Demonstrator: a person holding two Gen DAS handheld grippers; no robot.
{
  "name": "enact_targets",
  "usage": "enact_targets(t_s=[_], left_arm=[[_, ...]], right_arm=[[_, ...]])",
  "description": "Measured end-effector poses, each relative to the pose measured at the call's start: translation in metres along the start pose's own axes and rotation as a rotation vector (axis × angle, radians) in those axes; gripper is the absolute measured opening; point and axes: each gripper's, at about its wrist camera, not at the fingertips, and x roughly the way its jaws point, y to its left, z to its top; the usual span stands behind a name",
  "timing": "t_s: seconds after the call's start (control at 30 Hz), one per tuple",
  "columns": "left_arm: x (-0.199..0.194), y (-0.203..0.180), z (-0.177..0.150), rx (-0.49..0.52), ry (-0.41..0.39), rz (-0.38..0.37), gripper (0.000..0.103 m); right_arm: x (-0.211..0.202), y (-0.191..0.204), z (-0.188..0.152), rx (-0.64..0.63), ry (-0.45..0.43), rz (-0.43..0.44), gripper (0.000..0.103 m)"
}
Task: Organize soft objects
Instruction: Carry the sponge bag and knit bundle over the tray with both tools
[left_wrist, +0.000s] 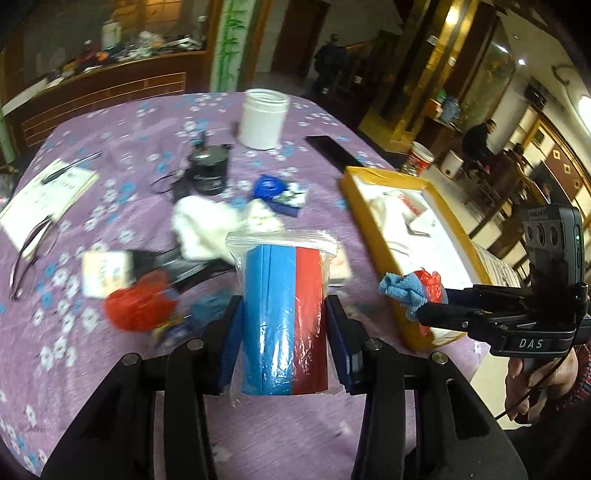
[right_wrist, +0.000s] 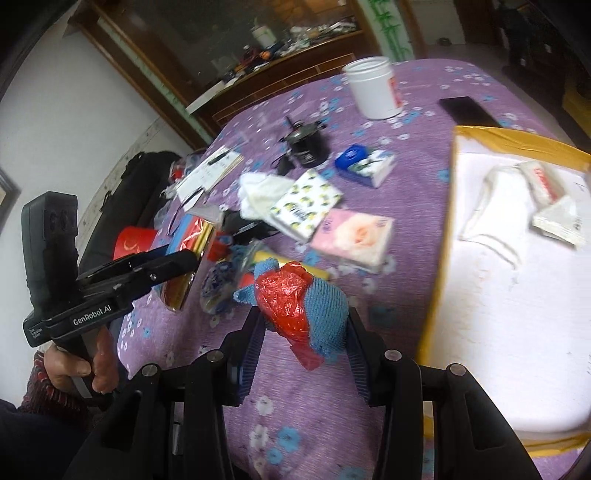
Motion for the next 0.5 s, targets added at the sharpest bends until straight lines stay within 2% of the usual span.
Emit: enact_targets(t_s=[0.5], left_arm=[[0.059, -0.113, 0.026, 0.184, 0.082, -0.131, 0.041]], right_arm=[[-0.063, -0.089, -0.013, 0.207, -0.108, -0.123, 0.044]])
